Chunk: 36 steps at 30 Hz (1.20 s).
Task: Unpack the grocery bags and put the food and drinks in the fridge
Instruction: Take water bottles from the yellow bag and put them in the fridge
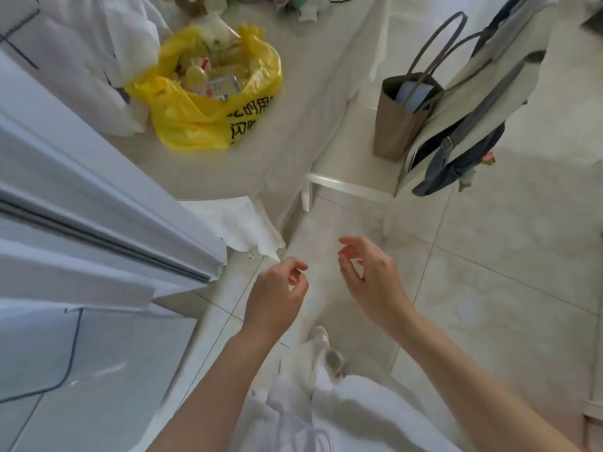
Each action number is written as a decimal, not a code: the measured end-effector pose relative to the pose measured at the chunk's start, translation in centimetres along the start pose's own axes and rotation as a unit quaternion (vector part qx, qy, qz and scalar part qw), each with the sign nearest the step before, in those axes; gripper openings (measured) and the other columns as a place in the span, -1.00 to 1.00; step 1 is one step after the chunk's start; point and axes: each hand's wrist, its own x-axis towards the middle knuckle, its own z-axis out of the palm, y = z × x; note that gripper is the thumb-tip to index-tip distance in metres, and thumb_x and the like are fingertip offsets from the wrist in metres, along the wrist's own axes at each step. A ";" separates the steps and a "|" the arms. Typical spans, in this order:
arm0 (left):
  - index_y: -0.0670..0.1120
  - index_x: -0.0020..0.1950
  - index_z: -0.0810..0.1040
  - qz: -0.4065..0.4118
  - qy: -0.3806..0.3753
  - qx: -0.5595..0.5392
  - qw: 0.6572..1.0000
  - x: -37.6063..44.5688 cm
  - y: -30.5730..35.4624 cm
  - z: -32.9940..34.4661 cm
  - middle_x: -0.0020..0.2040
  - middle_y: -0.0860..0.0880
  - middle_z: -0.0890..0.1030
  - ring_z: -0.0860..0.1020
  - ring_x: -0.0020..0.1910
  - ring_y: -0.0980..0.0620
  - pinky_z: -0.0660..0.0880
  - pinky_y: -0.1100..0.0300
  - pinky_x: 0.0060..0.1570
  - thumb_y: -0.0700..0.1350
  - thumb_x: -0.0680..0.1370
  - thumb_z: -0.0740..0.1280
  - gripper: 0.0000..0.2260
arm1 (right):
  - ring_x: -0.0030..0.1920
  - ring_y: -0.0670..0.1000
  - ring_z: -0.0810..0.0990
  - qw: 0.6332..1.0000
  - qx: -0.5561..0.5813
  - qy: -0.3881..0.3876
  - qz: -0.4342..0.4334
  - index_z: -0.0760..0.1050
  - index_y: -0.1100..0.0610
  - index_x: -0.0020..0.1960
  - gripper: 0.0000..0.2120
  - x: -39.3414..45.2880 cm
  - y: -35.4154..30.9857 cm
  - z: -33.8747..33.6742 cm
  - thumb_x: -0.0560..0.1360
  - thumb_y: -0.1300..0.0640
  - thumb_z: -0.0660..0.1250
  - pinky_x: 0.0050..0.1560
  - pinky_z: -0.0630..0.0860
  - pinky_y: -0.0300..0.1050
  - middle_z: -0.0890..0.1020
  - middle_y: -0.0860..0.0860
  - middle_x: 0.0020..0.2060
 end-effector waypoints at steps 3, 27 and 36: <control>-0.02 0.00 0.63 -0.058 0.040 -0.063 0.996 3.4 0.8 -0.8 -0.18 0.11 0.64 0.60 -0.12 0.18 0.53 0.21 -0.04 -0.16 0.53 0.32 -0.88 | -0.01 -0.08 0.57 1.000 0.001 -0.020 -0.006 0.47 0.13 0.23 -0.75 4.3 0.0 -0.3 0.56 0.20 0.27 0.08 0.53 -0.08 0.59 -0.07 -0.07; 0.00 -0.03 0.60 -0.243 0.212 -0.171 0.931 29.6 8.8 -3.3 -0.15 0.09 0.66 0.59 -0.13 0.19 0.39 0.46 -0.23 -0.16 0.53 0.32 -0.90 | -0.05 -0.06 0.55 0.952 -0.049 -0.253 -0.166 0.50 0.11 0.19 -0.77 41.6 -0.9 -3.6 0.54 0.19 0.29 0.02 0.45 -0.20 0.58 -0.11 -0.11; -0.06 0.07 0.61 -0.273 0.286 -0.155 0.905 37.7 5.0 -10.7 -0.06 0.04 0.63 0.54 -0.13 0.14 0.36 0.46 -0.28 -0.13 0.57 0.32 -0.87 | 0.03 0.03 0.59 0.934 -0.060 -0.293 -0.194 0.52 0.15 0.18 -0.78 49.4 -5.8 2.3 0.57 0.17 0.25 0.00 0.40 -0.24 0.63 0.01 0.03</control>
